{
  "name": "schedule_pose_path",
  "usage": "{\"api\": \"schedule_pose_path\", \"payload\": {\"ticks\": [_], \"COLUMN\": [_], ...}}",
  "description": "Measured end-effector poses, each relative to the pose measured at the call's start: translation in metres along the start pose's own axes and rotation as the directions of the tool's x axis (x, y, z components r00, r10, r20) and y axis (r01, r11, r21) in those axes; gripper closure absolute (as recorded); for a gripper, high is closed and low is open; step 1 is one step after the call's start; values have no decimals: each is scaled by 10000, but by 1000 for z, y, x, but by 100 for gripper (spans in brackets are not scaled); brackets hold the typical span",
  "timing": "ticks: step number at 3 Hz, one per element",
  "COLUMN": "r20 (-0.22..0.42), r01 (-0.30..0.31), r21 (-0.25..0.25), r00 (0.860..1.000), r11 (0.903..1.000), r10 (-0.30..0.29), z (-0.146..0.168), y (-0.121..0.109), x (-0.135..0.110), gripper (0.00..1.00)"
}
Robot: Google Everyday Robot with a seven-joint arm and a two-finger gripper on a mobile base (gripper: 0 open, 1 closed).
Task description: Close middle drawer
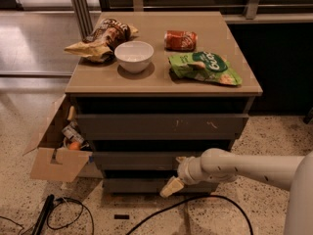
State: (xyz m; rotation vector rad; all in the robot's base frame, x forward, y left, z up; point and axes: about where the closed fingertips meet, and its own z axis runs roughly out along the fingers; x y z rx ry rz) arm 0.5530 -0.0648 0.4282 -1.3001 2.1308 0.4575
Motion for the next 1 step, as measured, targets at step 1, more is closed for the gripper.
{"api": "schedule_pose_path", "payload": {"ticks": [1], "r20": [0], "r01": [0], "r21": [-1], "r00": [10000], "r11": [10000], "r10": [0], "z": [0], "y": [0], "x": [0], "gripper": [0]}}
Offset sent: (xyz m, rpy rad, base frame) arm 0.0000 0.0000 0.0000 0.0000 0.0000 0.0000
